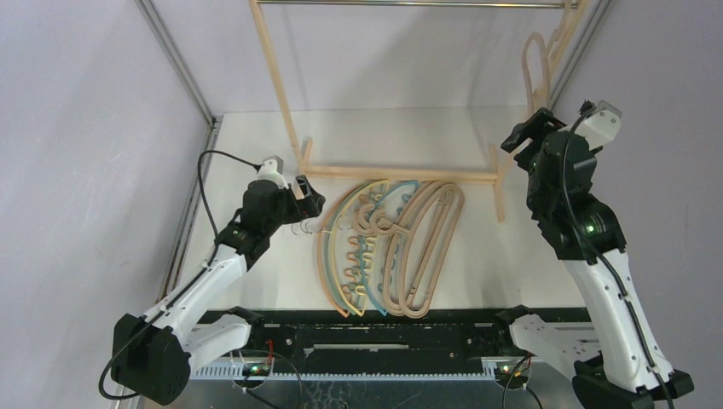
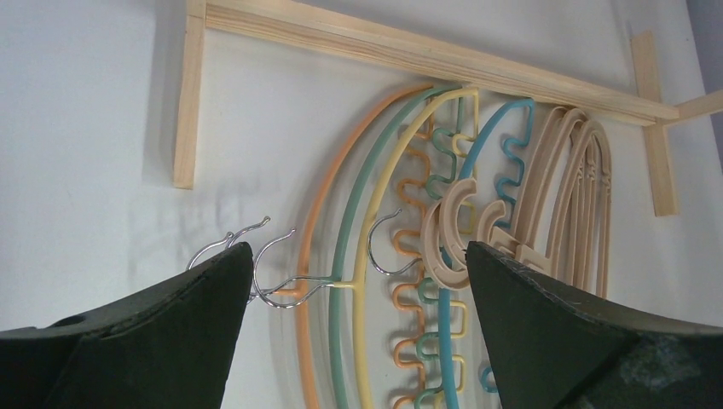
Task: Organize the hangers
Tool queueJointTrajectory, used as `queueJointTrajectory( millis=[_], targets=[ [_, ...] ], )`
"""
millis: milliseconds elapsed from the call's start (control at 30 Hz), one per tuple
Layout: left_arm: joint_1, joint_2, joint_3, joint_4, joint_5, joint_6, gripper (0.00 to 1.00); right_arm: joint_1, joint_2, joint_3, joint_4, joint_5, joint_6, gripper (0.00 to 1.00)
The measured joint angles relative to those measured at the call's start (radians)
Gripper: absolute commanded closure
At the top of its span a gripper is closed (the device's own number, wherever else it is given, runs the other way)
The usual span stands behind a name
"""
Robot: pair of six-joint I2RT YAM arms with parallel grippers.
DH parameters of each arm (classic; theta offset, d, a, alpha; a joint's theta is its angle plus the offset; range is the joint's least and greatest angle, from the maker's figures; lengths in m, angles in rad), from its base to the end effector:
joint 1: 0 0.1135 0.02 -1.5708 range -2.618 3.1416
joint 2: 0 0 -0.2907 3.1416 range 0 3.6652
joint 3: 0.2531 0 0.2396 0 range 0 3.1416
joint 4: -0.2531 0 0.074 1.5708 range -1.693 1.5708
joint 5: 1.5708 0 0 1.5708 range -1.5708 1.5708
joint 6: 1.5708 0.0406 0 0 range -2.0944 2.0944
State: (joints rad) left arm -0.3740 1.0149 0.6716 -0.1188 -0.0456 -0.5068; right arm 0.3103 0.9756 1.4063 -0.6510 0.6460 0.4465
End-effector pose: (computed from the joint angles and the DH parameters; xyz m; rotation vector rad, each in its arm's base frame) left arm 0.1941 -0.0742 0.2878 -0.1665 2.0634 -0.5036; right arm 0.1471 0.0215 0.4823 0.5659 1.6520 -0.0256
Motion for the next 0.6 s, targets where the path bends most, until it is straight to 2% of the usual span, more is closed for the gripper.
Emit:
queueJointTrajectory(
  millis=[267,400,600],
  targets=[
    [0.000,0.002,0.000,0.005,0.000,0.000,0.00,0.141,-0.085,-0.021,-0.059,0.138,-0.048,0.21],
    [0.000,0.002,0.000,0.005,0.000,0.000,0.00,0.314,-0.130,-0.025,-0.089,0.214,-0.068,0.26],
    [0.000,0.018,0.000,0.005,0.000,-0.001,0.01,0.563,-0.171,-0.040,-0.191,0.303,-0.048,0.27]
  ],
)
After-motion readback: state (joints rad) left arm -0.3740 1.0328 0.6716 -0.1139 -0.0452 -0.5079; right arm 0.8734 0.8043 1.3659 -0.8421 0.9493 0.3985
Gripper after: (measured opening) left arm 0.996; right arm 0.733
